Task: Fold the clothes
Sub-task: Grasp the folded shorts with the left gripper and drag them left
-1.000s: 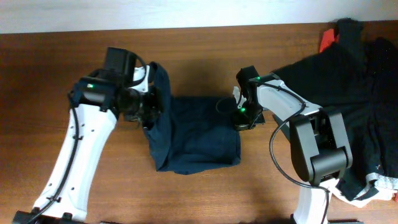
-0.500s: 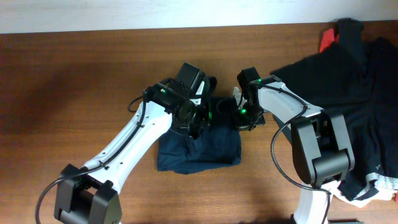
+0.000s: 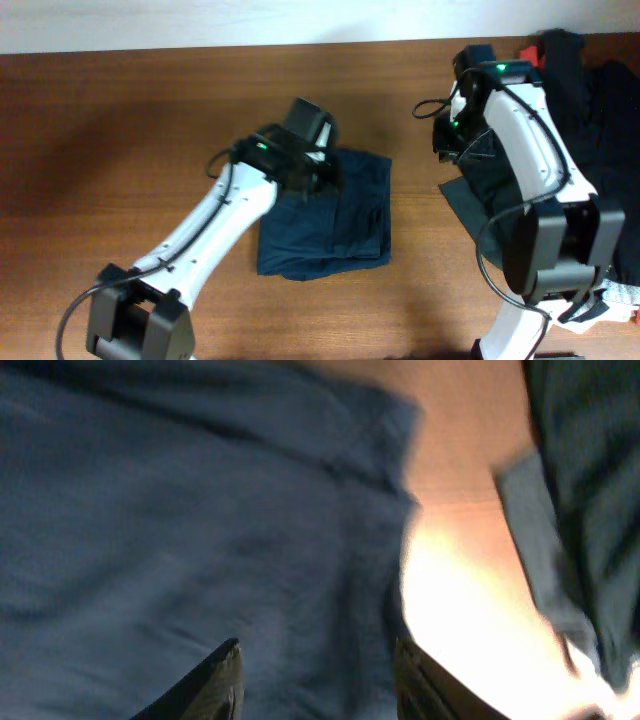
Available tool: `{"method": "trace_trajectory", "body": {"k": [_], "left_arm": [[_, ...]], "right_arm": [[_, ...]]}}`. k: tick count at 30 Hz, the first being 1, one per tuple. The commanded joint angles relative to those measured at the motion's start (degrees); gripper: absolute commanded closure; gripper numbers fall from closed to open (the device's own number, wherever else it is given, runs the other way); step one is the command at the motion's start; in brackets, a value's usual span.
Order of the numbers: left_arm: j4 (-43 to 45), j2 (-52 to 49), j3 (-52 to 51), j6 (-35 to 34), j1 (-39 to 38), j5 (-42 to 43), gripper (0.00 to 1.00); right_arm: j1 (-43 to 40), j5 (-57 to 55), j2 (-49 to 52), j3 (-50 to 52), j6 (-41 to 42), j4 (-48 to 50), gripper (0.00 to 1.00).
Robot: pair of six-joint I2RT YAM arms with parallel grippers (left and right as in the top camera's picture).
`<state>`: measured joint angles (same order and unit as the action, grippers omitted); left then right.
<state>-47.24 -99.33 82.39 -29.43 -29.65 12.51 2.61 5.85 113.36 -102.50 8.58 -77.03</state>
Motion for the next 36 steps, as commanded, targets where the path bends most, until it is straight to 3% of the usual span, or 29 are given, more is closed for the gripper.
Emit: {"method": "trace_trajectory", "body": {"k": [1, 5, 8, 11, 13, 15, 17, 20, 22, 23, 24, 25, 26, 31, 32, 33, 34, 36], "left_arm": [[6.21, -1.31, -0.07, 1.49, 8.74, -6.56, 0.38], [15.63, -12.98, -0.07, 4.48, 12.98, -3.17, 0.34], [15.54, -22.14, -0.07, 8.79, 12.9, -2.64, 0.34], [4.17, -23.56, -0.07, 8.76, 12.94, -9.11, 0.34], [-10.27, -23.56, -0.07, 8.74, 12.94, -9.94, 0.34], [-22.1, -23.56, -0.07, 8.74, 12.83, -7.82, 0.34], [-31.52, -23.17, -0.07, 8.79, 12.83, -2.84, 0.36], [-28.46, -16.96, 2.34, 10.75, 13.46, -0.22, 0.38], [-19.23, -12.26, 3.41, 14.86, 13.42, 5.09, 0.08], [-16.9, -12.15, 3.41, 15.3, 13.38, 6.6, 0.03], [-13.7, -12.9, 2.73, 15.45, 13.31, 7.08, 0.01], [-11.39, -14.62, 1.22, 15.45, 13.18, 7.98, 0.01], [-10.1, -16.24, 0.68, 15.87, 12.74, 9.25, 0.01], [-8.48, -22.86, 0.61, 18.88, 5.22, 14.1, 0.01], [-8.33, -23.56, 0.35, 18.88, 2.67, 14.08, 0.19], [-8.35, -23.56, 0.37, 18.88, 1.4, 13.97, 0.63], [-8.37, -23.56, 0.37, 18.84, 1.27, 11.89, 1.0], [-10.73, -23.41, 0.92, 16.63, 4.7, -0.31, 1.0]], "right_arm": [[3.45, 25.73, -1.01, 1.38, -7.76, -1.81, 0.73], [12.61, 28.22, -0.57, 10.21, -3.58, 3.61, 0.73], [21.18, 28.59, -0.5, 25.73, 1.57, 16.48, 0.73], [21.84, 22.93, -0.48, 35.5, 2.91, 23.23, 0.72], [18.84, 4.79, -0.46, 37.55, 6.01, 23.89, 0.68], [14.93, -5.11, -0.46, 36.63, 7.37, 26.47, 0.67], [10.49, -6.47, -0.63, 29.73, 5.16, 25.94, 0.62], [10.12, -6.54, -1.6, 15.32, 4.11, 13.68, 0.62], [10.05, -6.51, -5.07, 6.93, 5.49, 6.38, 0.63], [10.05, -6.54, -7.08, 5.22, 5.46, 5.05, 0.62], [9.99, -6.56, -10.75, 3.89, 5.46, 3.87, 0.55], [9.99, -6.54, -15.1, 3.89, 5.46, 2.97, 0.12], [9.99, -6.51, -17.09, 3.89, 5.46, 1.86, 0.01], [10.01, -6.56, -17.81, 3.93, 5.44, -2.64, 0.02], [10.01, -6.58, -17.81, 3.93, 5.42, -2.93, 0.01], [9.99, -6.6, -17.81, 3.93, 5.4, -3.34, 0.02], [9.99, -6.6, -17.81, 3.93, 5.4, -3.54, 0.01], [9.99, -8.22, -17.81, 3.93, 5.4, -3.85, 0.01]]}}
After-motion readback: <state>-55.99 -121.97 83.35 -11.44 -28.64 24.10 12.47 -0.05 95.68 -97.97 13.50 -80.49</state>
